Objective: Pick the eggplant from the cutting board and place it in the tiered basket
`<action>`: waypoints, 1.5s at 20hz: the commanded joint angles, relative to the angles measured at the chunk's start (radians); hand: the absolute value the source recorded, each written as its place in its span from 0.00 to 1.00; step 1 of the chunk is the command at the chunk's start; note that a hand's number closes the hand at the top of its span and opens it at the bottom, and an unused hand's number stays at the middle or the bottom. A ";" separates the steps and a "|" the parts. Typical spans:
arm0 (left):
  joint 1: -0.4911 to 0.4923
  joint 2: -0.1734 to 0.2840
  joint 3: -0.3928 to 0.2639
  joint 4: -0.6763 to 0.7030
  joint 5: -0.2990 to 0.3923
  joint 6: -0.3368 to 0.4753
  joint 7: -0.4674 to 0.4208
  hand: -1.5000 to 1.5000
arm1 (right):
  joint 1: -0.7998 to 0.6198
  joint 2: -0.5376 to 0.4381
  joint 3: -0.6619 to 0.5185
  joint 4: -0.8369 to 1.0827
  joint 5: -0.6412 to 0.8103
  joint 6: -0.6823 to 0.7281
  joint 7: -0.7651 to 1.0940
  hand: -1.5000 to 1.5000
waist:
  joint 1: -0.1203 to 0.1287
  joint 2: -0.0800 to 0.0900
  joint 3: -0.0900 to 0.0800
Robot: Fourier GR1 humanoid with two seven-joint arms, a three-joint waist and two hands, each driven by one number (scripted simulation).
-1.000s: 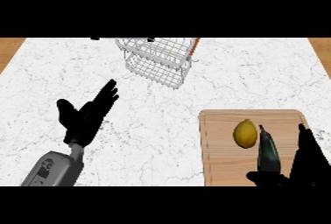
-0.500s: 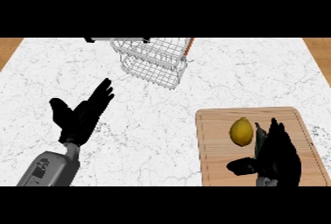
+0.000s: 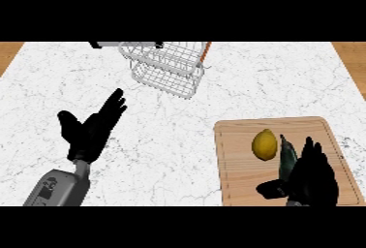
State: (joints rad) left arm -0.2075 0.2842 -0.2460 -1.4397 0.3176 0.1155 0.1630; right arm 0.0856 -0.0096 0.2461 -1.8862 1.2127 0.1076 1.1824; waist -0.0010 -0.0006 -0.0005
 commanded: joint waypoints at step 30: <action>-0.026 -0.085 0.100 0.039 -0.094 -0.080 0.028 0.50 | -0.045 0.009 -0.156 0.341 -0.089 -0.235 -0.106 0.00 | 0.000 0.002 0.001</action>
State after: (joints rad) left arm -0.1873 0.2072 -0.1751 -1.4678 0.2261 0.0584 0.2081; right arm 0.0732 -0.0050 0.0569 -1.6556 1.1304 -0.0778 1.0436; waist -0.0020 -0.0112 -0.0140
